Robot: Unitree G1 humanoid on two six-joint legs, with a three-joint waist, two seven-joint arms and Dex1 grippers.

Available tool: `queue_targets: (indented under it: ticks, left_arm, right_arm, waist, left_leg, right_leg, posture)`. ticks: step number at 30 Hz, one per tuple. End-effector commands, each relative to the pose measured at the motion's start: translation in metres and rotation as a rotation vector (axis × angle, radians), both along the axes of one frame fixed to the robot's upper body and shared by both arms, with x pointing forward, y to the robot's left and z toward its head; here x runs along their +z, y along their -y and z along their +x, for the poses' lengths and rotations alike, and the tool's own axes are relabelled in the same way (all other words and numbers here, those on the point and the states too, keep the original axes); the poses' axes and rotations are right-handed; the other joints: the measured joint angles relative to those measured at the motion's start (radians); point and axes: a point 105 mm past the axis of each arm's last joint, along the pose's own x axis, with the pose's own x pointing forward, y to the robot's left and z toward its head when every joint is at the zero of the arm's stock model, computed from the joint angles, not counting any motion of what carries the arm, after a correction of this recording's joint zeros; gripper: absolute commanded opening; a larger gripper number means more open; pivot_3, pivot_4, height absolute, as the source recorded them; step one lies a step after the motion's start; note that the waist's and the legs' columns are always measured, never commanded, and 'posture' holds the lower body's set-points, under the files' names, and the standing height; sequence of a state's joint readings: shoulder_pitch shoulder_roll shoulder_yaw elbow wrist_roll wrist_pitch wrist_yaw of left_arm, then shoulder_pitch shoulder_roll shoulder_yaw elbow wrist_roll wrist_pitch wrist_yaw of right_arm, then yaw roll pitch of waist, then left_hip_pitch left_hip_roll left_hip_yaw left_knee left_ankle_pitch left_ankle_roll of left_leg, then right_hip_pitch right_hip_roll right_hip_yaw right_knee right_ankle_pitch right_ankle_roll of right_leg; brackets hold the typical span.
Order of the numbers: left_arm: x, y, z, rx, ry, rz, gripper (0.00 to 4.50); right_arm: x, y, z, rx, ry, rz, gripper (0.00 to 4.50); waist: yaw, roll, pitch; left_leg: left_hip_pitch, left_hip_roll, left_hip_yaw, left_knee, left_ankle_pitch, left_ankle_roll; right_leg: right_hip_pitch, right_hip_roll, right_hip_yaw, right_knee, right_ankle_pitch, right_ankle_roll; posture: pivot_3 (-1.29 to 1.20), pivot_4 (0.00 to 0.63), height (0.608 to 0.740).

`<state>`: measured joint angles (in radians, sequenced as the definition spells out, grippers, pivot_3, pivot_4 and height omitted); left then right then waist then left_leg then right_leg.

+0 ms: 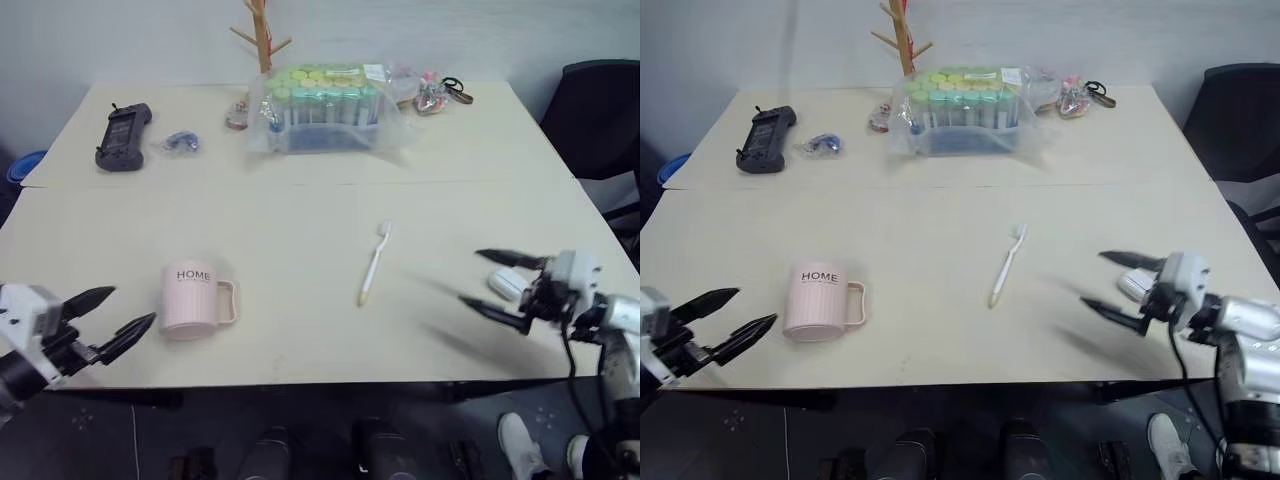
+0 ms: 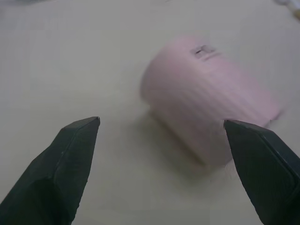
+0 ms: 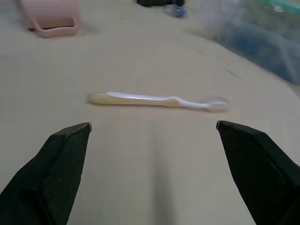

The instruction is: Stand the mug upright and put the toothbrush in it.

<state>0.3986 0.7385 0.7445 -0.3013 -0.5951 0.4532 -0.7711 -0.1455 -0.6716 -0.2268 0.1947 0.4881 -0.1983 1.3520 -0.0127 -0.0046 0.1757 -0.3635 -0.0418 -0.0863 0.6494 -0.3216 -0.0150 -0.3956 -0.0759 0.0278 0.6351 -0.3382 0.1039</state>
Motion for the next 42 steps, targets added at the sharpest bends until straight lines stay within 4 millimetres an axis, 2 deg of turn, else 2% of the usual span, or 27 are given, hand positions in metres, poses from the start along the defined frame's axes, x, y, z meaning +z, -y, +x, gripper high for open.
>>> queue_targets:
  ticks: [1,4,6,9,11,14,17,22,24,25,28,31,34,37,40,42]
  left_arm:
    - [0.009,0.001,0.001,0.01,0.013,0.047,4.5]
    - [0.01,0.03,0.006,-0.085,-0.051,0.136,4.5]
    - [0.016,0.045,0.016,-0.08,-0.068,0.204,4.5]
    - [0.044,0.086,0.028,-0.142,-0.005,0.084,4.5]
    - [0.053,0.111,0.035,-0.178,0.0,0.018,4.5]
    - [0.048,0.134,0.043,-0.186,-0.09,-0.039,4.5]
    - [0.05,0.158,0.055,-0.191,-0.1,-0.128,4.5]
    - [0.016,0.166,0.068,-0.036,-0.266,-0.05,4.5]
    - [0.012,0.179,0.068,-0.078,-0.291,-0.071,4.5]
    - [0.009,0.179,0.067,-0.076,-0.3,-0.042,4.5]
    - [0.003,0.165,0.067,0.007,-0.307,0.088,4.5]
    - [0.007,0.14,0.07,0.103,-0.294,0.203,4.5]
    - [0.012,0.12,0.07,0.164,-0.301,0.229,4.5]
    - [-0.006,0.096,0.06,0.211,-0.415,0.246,4.5]
    - [-0.028,0.083,0.054,0.249,-0.528,0.156,4.5]
    - [-0.036,0.078,0.052,0.257,-0.57,0.148,4.5]
  right_arm:
    - [0.003,-0.015,-0.006,0.056,0.02,0.038,4.47]
    - [-0.001,-0.018,-0.005,0.026,0.019,0.06,4.47]
    - [-0.006,-0.02,-0.006,0.015,0.005,0.072,4.47]
    - [-0.01,-0.029,-0.011,0.05,-0.02,0.07,4.47]
    - [-0.009,-0.031,-0.011,0.064,-0.023,0.07,4.47]
    - [-0.006,-0.03,-0.009,0.065,-0.018,0.066,4.47]
    - [-0.003,-0.027,-0.006,0.061,-0.013,0.062,4.47]
    - [-0.002,-0.027,-0.006,0.055,-0.005,0.066,4.47]
    - [-0.002,-0.027,-0.006,0.052,-0.003,0.074,4.47]
    - [-0.002,-0.028,-0.006,0.051,-0.004,0.079,4.47]
    - [-0.004,-0.03,-0.008,0.06,-0.018,0.082,4.47]
    - [-0.005,-0.031,-0.007,0.059,-0.023,0.088,4.47]
    - [-0.004,-0.033,-0.005,0.054,-0.019,0.1,4.47]
    - [-0.001,-0.035,-0.002,0.035,-0.018,0.133,4.47]
    - [-0.001,-0.038,0.0,0.041,-0.015,0.132,4.47]
    - [0.0,-0.04,0.001,0.043,-0.011,0.136,4.47]
  waist:
    - [0.01,0.0,0.0]
    - [0.018,-0.001,0.0]
    - [0.025,-0.001,0.0]
    - [0.031,-0.001,0.0]
    - [0.032,-0.001,0.0]
    - [0.027,-0.001,0.0]
    - [0.021,-0.001,0.0]
    - [0.016,-0.001,0.0]
    - [0.013,-0.002,0.0]
    - [0.012,-0.002,0.0]
    - [0.012,-0.002,0.0]
    - [0.012,-0.002,0.0]
    - [0.013,-0.002,0.0]
    - [0.009,-0.002,0.0]
    - [0.011,-0.001,-0.001]
    - [0.011,-0.001,-0.001]
  left_leg:
    - [0.0,0.0,0.0,0.0,0.0,0.0]
    - [0.0,-0.001,0.0,0.001,0.0,0.0]
    - [0.0,-0.001,-0.001,0.001,0.0,0.0]
    - [0.001,-0.001,-0.001,0.0,-0.001,0.0]
    - [0.001,0.0,-0.001,0.001,-0.001,0.0]
    - [0.002,-0.001,0.0,0.001,-0.001,0.0]
    - [0.003,0.0,0.001,0.0,0.0,-0.001]
    - [0.003,0.0,0.002,0.002,0.0,-0.002]
    - [0.003,0.001,0.003,0.002,-0.001,-0.002]
    - [0.003,0.001,0.003,0.002,0.0,-0.002]
    - [0.003,0.002,0.003,0.003,0.0,-0.003]
    - [0.004,0.002,0.003,0.002,0.0,-0.004]
    - [0.004,0.002,0.004,0.002,0.0,-0.004]
    - [0.005,0.002,0.005,0.002,0.0,-0.005]
    - [0.007,0.002,0.007,0.0,-0.001,-0.005]
    - [0.007,0.002,0.007,0.0,-0.001,-0.005]
  right_leg:
    - [0.0,0.0,0.001,0.0,0.0,0.0]
    - [0.0,-0.001,0.001,0.0,0.0,0.0]
    - [0.001,-0.001,0.0,0.0,0.0,0.0]
    - [0.001,-0.001,0.001,0.0,0.0,0.0]
    - [0.001,-0.001,0.001,0.001,0.0,0.0]
    - [0.001,-0.001,0.001,0.002,0.0,0.0]
    - [0.001,0.002,0.002,0.003,0.0,0.0]
    - [0.001,0.003,0.003,0.005,0.0,0.001]
    - [0.0,0.004,0.004,0.008,0.0,0.001]
    - [0.0,0.004,0.004,0.008,0.0,0.001]
    - [0.0,0.004,0.005,0.007,0.0,0.0]
    - [-0.001,0.005,0.005,0.006,0.0,0.0]
    - [-0.001,0.005,0.006,0.006,0.0,0.0]
    - [-0.001,0.005,0.006,0.006,0.0,0.0]
    - [-0.001,0.005,0.008,0.007,-0.001,0.0]
    - [-0.001,0.005,0.008,0.007,-0.001,-0.001]
  posture:
    - [0.0,0.15,0.74]
    - [0.0,0.15,0.74]
    - [0.0,0.15,0.74]
    - [0.0,0.15,0.74]
    - [0.0,0.15,0.74]
    - [0.0,0.15,0.74]
    - [0.0,0.15,0.74]
    - [0.0,0.15,0.74]
    - [0.0,0.15,0.74]
    - [0.0,0.15,0.74]
    - [0.0,0.15,0.74]
    - [0.0,0.15,0.74]
    - [0.0,0.15,0.74]
    - [0.0,0.15,0.74]
    - [0.0,0.15,0.74]
    - [0.0,0.15,0.74]
